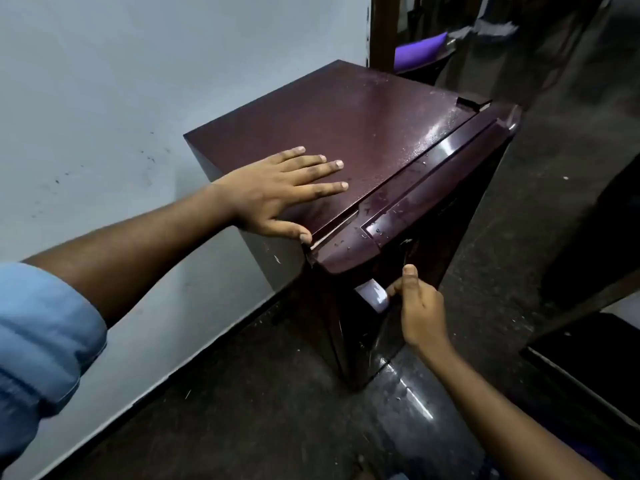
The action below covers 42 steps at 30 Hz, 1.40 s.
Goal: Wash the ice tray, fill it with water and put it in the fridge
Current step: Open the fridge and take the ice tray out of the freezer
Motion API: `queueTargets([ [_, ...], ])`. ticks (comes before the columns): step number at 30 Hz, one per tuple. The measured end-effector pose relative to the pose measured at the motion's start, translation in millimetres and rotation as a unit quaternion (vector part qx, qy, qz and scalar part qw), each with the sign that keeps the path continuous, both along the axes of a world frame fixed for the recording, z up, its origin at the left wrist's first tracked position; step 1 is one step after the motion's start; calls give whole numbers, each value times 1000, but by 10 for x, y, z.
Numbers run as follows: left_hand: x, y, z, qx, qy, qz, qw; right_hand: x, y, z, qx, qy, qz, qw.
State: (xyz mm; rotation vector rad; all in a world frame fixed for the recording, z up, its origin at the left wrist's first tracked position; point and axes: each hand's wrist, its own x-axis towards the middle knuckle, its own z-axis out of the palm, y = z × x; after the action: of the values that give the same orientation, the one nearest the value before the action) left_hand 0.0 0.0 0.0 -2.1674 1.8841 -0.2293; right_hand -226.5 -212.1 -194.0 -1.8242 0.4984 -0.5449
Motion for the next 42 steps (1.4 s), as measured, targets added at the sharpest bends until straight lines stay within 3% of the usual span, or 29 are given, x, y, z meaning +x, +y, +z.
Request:
queueTargets([
  [5, 116, -122, -133, 8, 44, -1, 999, 50, 177, -62, 80, 32, 2, 996],
  [14, 144, -137, -453, -1, 159, 42, 986, 101, 288, -42, 229, -2, 123, 966],
  [32, 170, -138, -444, -15, 180, 47, 982, 89, 363, -181, 232, -61, 75, 968],
  [39, 157, -155, -448, -10, 177, 44, 983, -333, 21, -285, 219, -59, 45, 973],
  [42, 149, -145, -443, -10, 176, 43, 983, -454, -72, -232, 259, -60, 49, 963],
])
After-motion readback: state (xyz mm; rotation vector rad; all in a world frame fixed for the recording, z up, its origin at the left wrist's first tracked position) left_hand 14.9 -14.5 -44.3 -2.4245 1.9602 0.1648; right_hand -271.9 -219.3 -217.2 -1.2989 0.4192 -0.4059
